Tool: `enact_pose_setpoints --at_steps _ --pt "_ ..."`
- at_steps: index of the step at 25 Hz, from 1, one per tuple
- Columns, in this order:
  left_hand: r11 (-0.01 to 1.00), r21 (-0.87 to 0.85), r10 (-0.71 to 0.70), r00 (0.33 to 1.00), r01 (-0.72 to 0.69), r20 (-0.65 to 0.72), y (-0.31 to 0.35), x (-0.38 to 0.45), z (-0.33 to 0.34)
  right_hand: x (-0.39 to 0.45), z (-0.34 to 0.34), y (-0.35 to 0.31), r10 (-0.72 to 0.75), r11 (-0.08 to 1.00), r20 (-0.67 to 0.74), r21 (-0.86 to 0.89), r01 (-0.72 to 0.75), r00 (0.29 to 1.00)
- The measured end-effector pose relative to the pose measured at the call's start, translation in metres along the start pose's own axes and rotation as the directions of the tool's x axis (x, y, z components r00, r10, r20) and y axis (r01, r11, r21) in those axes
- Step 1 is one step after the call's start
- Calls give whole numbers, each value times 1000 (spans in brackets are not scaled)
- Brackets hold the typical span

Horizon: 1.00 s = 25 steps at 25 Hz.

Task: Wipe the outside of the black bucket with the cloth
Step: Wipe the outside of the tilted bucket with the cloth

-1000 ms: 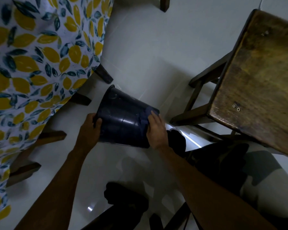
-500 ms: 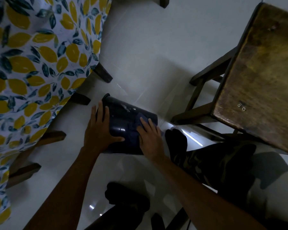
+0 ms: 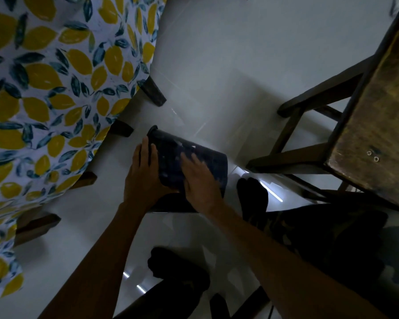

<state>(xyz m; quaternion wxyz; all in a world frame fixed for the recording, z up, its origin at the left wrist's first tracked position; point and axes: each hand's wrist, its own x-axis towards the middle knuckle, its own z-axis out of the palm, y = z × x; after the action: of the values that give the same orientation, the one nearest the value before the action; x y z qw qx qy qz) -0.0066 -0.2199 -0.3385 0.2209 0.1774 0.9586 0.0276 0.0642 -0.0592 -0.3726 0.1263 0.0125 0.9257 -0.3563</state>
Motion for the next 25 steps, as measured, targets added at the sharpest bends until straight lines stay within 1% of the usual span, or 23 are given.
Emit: enact_pose_setpoints --at_steps 1,2,3,4,5,7,8,9,10,11,12,14,15,16,17,19,20,21,22,23,25 --pt "1000 9 8 1000 -7 -10 -1 -2 1 -22 3 -5 -81 995 8 -54 81 997" --pt "1000 13 15 999 -14 -30 -2 -5 3 -31 6 -6 -107 991 12 -83 108 994" --pt "1000 11 16 999 -16 -49 -2 -9 5 -24 8 -7 -89 993 -15 -78 88 996" --pt "1000 4 13 998 -13 -55 -2 -11 6 -4 9 -8 -14 998 -31 -55 12 999" --pt "1000 -6 14 999 -14 -51 -2 -13 7 24 7 -7 94 995 -22 -10 -94 995" --pt "1000 -23 3 999 -4 -44 -2 -18 10 83 -8 0 291 952 90 69 -298 952" --pt "999 -35 -10 998 8 -56 -3 -20 11 101 -13 1 334 930 166 100 -353 928" --pt "998 -56 -25 998 21 -63 -3 -20 12 108 -11 -1 333 925 193 120 -359 923" --pt "996 -86 -40 997 35 -62 -3 -22 14 102 -7 -4 298 934 146 161 -320 943" --pt "992 -114 -59 996 52 -63 -1 -25 15 82 -2 -6 223 957 79 171 -234 972" --pt "989 -131 -75 995 66 -72 -1 -28 14 54 5 -9 129 983 38 125 -133 991" --pt "989 -135 -72 993 59 -97 0 -30 14 -1 6 -16 -94 996 72 15 93 993" --pt "990 -131 -61 993 47 -103 0 -30 14 -14 7 -15 -159 986 76 -32 162 984" --pt "991 -128 -57 992 42 -114 1 -31 14 -9 8 -12 -175 982 82 -54 179 981" --pt "991 -129 -55 990 38 -132 3 -29 13 9 8 -13 -151 985 79 -72 157 985" --pt "991 -129 -45 993 31 -112 4 -24 13 64 11 -24 22 1000 101 -8 -22 995" --pt "990 -136 -41 995 29 -92 4 -21 11 85 8 -30 91 995 99 31 -95 991" --pt "988 -153 -50 995 36 -84 3 -19 9 95 8 -34 133 990 112 23 -137 985" --pt "985 -168 -56 994 39 -96 3 -17 8 93 11 -37 131 991 128 -8 -131 983" --pt "982 -184 -56 992 35 -111 3 -16 7 78 14 -40 76 997 137 -38 -71 988" --pt "981 -196 -47 981 10 -187 4 -14 8 34 13 -43 -105 993 105 -50 111 989"
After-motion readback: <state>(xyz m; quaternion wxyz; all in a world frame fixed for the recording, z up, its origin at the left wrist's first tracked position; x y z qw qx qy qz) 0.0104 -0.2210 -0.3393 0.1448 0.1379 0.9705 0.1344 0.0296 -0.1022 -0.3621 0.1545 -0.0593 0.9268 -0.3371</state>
